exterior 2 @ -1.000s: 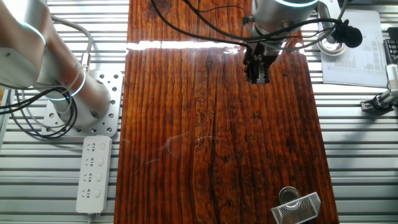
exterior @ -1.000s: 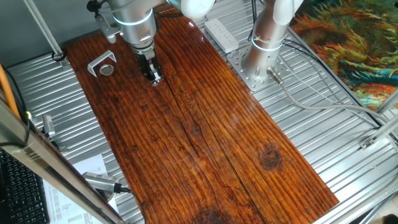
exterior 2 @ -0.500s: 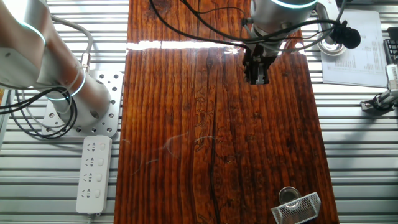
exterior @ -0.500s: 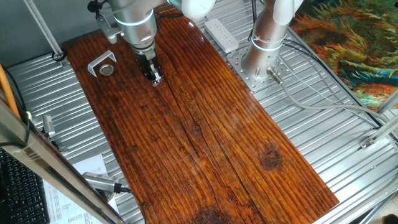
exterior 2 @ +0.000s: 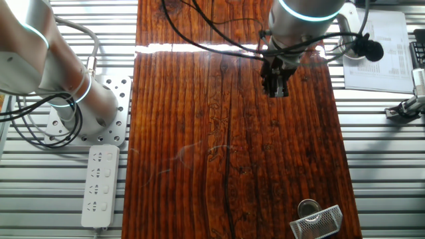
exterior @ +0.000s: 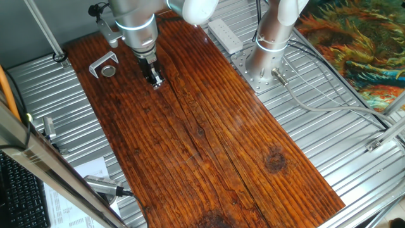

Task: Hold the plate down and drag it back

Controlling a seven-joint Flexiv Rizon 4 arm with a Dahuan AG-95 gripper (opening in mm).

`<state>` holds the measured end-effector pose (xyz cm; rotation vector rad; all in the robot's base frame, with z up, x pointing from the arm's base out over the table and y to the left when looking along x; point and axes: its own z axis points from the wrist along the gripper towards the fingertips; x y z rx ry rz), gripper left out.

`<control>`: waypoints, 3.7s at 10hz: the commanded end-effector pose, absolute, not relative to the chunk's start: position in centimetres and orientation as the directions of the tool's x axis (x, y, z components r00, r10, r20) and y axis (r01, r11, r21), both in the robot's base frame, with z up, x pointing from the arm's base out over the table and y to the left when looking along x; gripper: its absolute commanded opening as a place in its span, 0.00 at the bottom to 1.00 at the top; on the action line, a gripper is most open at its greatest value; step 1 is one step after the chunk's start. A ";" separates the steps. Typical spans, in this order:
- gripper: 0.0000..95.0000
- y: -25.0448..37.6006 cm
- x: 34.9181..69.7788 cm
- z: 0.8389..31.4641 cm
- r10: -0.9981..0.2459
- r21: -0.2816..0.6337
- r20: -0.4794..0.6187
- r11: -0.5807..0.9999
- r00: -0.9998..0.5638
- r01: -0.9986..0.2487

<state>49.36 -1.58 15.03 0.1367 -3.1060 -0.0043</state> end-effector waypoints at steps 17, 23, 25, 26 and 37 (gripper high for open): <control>0.00 -7.5 49.2 9.1 -0.223 -0.060 0.088 0.972 -0.971 -0.229; 0.00 -10.8 50.0 7.9 -0.271 -0.084 0.096 0.957 -0.958 -0.279; 0.00 -11.6 50.6 7.7 -0.277 -0.096 0.098 0.953 -0.956 -0.286; 0.00 -12.0 51.0 7.6 -0.284 -0.099 0.098 0.951 -0.954 -0.293; 0.00 -13.4 51.6 8.6 -0.208 -0.104 0.086 0.971 -0.974 -0.217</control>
